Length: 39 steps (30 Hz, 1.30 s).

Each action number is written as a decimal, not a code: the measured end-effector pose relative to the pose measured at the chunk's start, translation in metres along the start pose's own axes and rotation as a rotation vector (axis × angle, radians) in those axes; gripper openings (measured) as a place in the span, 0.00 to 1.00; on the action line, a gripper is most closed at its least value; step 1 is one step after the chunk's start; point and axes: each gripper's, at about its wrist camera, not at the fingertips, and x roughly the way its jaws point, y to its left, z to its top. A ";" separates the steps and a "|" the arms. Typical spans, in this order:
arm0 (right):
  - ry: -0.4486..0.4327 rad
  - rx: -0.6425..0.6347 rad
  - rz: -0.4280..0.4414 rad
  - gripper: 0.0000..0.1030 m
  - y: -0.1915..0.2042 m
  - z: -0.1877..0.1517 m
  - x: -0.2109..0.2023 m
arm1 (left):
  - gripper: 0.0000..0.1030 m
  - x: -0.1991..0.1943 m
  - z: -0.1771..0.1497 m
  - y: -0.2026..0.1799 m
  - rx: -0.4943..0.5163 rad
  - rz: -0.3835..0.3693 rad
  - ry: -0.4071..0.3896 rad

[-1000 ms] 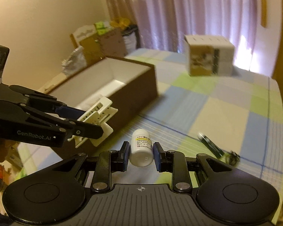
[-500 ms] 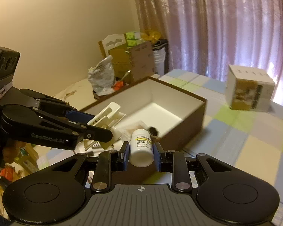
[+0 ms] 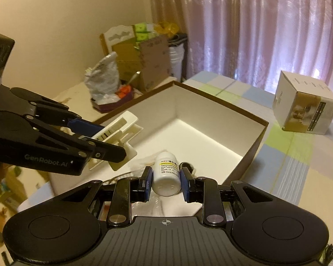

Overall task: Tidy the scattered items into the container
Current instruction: 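Carry the white holder and white bottle over the cardboard box with both tools, then open the left tool to drop the holder while the right tool releases the bottle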

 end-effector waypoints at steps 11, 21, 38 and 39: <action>0.044 0.067 -0.086 0.23 -0.021 0.027 0.061 | 0.35 0.073 0.036 0.043 0.041 -0.103 0.053; 0.134 0.068 -0.168 0.23 -0.051 0.046 0.118 | 0.35 0.143 0.066 0.063 0.116 -0.123 0.120; 0.205 0.061 -0.197 0.23 -0.060 0.050 0.143 | 0.40 0.185 0.071 0.066 0.177 -0.137 0.207; 0.209 0.060 -0.198 0.23 -0.060 0.050 0.144 | 0.40 0.184 0.071 0.067 0.179 -0.134 0.206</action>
